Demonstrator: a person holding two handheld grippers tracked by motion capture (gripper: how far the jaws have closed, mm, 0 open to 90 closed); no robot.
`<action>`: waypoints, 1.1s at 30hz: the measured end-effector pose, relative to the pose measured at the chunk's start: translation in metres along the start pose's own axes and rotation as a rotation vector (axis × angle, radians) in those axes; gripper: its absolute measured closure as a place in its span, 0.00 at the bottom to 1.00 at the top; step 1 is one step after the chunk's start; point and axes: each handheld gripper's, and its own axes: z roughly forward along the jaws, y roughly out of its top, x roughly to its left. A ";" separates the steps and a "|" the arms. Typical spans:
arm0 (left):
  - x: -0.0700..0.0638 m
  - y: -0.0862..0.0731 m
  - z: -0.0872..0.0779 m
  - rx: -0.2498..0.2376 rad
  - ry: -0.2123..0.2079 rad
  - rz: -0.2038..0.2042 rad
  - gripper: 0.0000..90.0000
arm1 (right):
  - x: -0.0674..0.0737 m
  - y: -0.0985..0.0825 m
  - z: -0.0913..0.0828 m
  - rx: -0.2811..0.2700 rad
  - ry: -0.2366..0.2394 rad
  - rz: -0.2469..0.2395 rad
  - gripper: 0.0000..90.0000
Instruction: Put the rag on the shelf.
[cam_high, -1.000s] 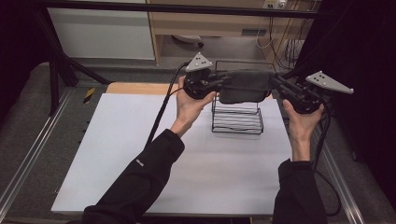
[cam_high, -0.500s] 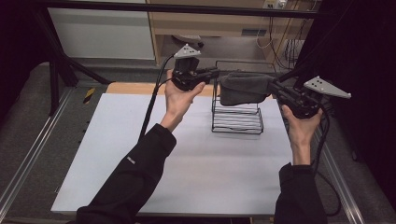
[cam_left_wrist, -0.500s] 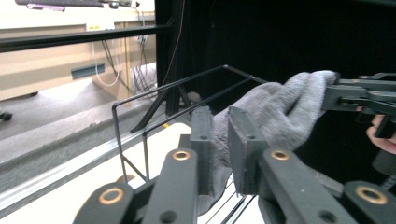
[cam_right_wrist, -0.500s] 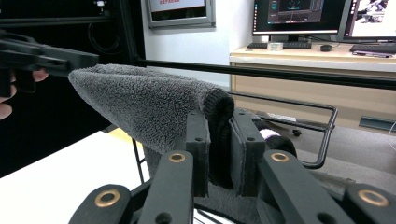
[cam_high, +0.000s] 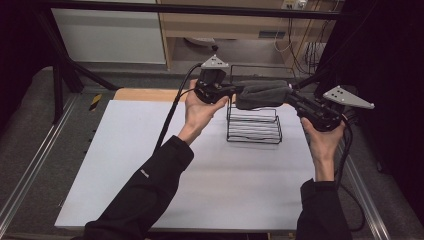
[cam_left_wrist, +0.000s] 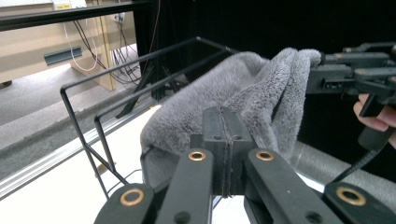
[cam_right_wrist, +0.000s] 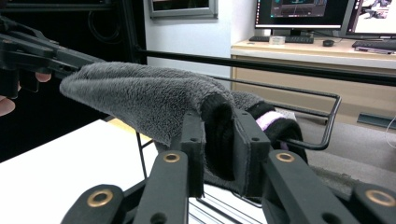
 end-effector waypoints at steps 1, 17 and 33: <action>-0.001 -0.002 0.000 0.004 0.003 0.007 1.00 | 0.001 0.000 -0.001 0.004 0.002 0.005 0.81; -0.002 -0.022 0.017 0.077 0.010 0.042 1.00 | 0.009 0.012 -0.007 -0.012 0.002 0.022 0.71; 0.002 -0.042 0.040 0.106 0.054 0.043 0.99 | -0.004 -0.025 0.028 0.171 -0.047 0.090 0.97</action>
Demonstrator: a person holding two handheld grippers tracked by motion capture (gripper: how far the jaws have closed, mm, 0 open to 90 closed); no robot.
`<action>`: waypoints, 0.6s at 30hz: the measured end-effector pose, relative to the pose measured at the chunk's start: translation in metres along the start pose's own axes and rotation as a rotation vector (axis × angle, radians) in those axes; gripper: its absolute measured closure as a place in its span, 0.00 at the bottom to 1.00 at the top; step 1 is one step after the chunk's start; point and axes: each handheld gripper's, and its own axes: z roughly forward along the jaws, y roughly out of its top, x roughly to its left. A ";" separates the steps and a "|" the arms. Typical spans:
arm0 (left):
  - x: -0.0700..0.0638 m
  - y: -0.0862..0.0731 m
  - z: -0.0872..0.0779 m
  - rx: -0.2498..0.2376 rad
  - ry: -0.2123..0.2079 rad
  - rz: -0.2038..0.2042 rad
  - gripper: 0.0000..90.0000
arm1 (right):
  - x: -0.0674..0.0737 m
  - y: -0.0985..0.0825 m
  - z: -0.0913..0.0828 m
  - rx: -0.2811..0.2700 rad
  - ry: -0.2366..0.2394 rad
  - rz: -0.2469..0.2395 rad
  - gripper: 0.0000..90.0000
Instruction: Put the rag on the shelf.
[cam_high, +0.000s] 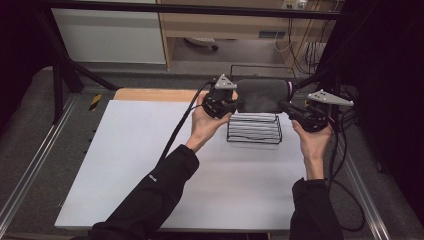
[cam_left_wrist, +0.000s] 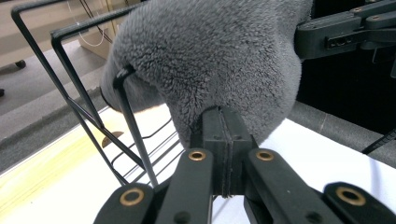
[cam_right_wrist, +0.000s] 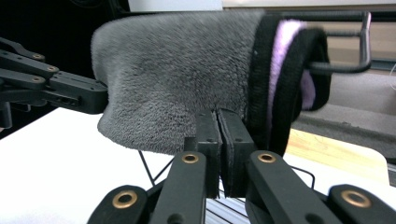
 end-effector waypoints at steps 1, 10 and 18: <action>0.001 -0.001 0.001 -0.002 0.001 -0.002 0.99 | -0.001 -0.001 0.001 0.001 -0.002 0.003 0.97; 0.000 -0.001 -0.005 -0.009 -0.013 -0.003 0.95 | 0.003 0.000 -0.002 -0.013 0.002 -0.021 0.87; 0.002 -0.002 -0.028 -0.010 -0.002 -0.006 0.75 | 0.015 0.009 -0.016 -0.029 0.028 -0.045 0.66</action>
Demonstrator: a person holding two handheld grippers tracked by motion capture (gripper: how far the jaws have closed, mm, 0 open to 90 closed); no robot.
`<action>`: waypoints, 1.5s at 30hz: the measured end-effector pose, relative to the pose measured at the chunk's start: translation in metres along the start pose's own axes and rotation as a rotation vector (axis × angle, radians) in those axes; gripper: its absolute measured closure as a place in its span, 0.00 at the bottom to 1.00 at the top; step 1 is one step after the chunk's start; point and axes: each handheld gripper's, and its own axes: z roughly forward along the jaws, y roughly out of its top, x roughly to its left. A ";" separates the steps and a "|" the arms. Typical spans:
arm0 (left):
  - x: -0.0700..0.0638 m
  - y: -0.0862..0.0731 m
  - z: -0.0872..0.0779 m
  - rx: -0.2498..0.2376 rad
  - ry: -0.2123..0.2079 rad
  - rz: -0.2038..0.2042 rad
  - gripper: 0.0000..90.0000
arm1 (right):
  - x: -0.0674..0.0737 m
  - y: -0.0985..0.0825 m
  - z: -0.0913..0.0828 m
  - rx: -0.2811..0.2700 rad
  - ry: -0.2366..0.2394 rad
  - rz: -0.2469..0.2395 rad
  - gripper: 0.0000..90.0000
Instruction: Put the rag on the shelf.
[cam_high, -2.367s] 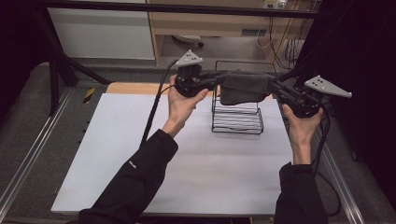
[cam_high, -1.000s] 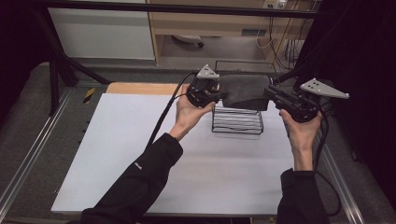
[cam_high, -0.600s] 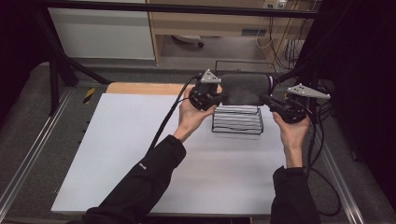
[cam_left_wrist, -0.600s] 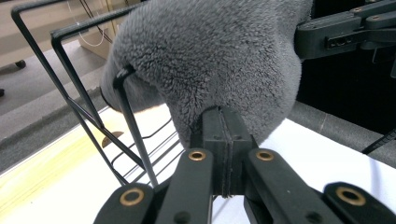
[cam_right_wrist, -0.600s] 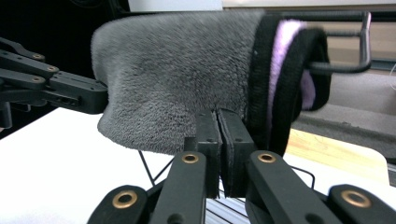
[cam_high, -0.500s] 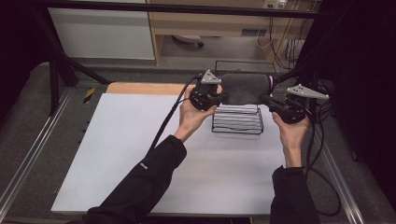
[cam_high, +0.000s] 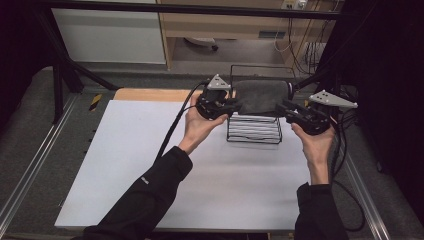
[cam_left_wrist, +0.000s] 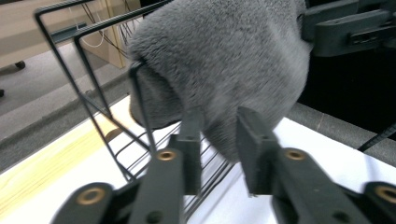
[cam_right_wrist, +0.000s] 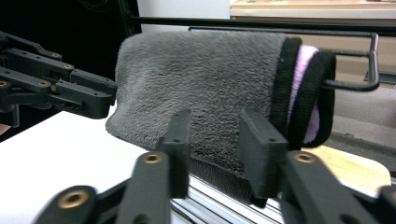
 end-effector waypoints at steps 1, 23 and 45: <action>0.001 0.000 -0.003 0.005 0.002 -0.002 0.72 | 0.001 0.002 -0.001 -0.002 0.002 -0.001 0.62; 0.023 -0.081 -0.084 0.073 0.071 -0.047 0.16 | 0.043 -0.011 -0.008 0.053 0.061 -0.038 0.10; 0.047 -0.216 -0.148 0.093 0.168 -0.164 0.10 | 0.068 -0.099 0.020 0.190 0.213 0.011 0.01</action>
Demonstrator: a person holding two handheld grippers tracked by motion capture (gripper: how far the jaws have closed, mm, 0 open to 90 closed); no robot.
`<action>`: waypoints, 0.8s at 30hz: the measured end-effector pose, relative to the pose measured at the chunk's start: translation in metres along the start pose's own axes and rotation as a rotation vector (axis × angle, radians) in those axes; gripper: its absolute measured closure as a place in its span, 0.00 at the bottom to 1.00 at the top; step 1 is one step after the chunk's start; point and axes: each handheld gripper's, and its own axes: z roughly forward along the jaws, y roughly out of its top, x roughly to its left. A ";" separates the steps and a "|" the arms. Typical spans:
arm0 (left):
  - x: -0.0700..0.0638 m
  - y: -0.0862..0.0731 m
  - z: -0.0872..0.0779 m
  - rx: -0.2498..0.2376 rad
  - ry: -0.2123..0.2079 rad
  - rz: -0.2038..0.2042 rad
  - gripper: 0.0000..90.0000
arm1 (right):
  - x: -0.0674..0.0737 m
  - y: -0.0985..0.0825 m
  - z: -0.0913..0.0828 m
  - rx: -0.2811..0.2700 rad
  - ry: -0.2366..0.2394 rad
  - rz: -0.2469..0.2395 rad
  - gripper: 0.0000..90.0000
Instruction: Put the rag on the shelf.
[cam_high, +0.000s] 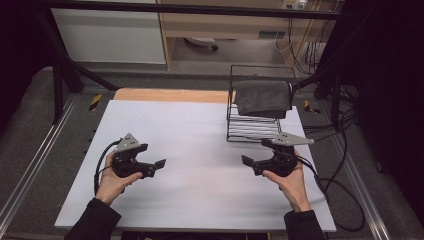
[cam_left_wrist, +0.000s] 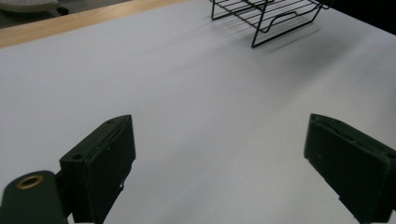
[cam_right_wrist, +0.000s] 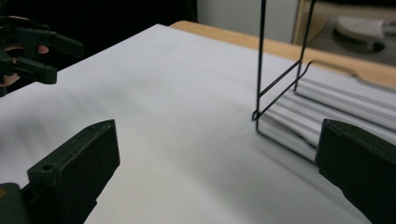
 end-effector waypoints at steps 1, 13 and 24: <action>0.002 -0.005 -0.001 0.003 0.005 -0.005 0.10 | 0.000 -0.005 0.002 0.010 0.007 0.000 0.01; 0.016 -0.049 -0.009 0.034 0.027 -0.012 0.10 | -0.018 -0.062 0.008 0.092 0.053 0.034 0.01; 0.023 -0.069 -0.009 0.048 0.008 -0.019 0.08 | -0.033 -0.091 -0.003 0.136 0.041 0.052 0.01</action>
